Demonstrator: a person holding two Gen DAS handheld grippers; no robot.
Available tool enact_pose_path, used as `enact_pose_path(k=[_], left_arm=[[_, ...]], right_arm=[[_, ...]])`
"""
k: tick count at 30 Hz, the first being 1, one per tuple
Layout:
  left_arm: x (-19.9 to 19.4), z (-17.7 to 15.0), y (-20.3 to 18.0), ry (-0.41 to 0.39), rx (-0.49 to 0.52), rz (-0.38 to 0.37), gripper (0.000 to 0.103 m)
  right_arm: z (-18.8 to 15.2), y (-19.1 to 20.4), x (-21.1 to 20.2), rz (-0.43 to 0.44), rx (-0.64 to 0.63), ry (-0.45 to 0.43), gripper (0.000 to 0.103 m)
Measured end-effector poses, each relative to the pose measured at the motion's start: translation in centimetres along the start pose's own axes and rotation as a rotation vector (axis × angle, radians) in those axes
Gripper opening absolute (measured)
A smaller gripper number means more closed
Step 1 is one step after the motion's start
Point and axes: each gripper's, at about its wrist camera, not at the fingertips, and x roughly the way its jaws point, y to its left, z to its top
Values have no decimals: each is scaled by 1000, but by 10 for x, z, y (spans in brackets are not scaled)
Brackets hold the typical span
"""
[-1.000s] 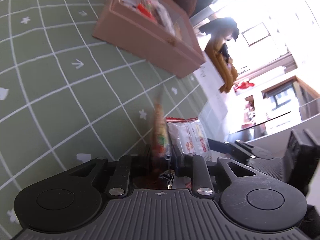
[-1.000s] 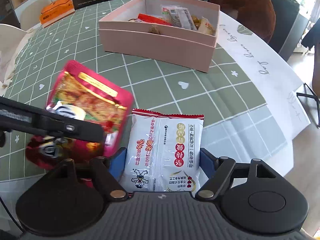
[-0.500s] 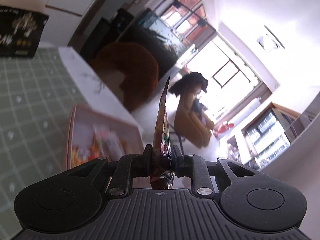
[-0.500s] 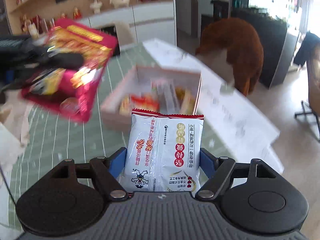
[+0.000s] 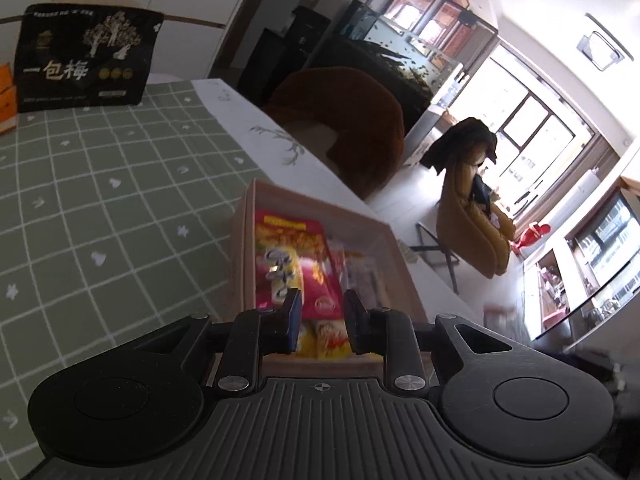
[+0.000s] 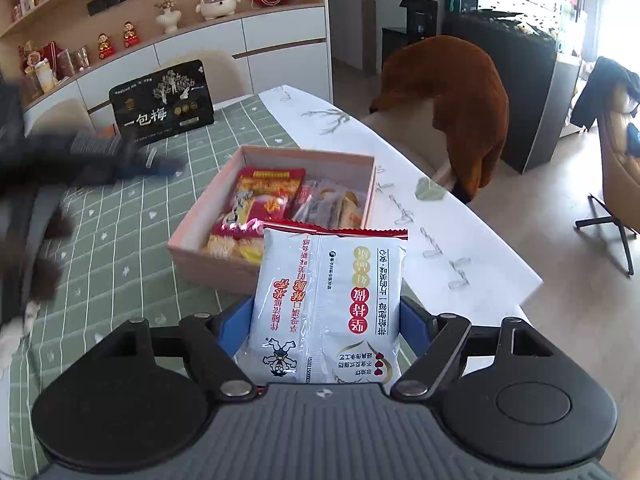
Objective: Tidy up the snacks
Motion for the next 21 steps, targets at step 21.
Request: enact_pose_path(k=[21], left_arm=[[1, -124, 15, 29, 262, 312, 27]], right_arm=[[-28, 41, 89, 71, 223, 13, 79]])
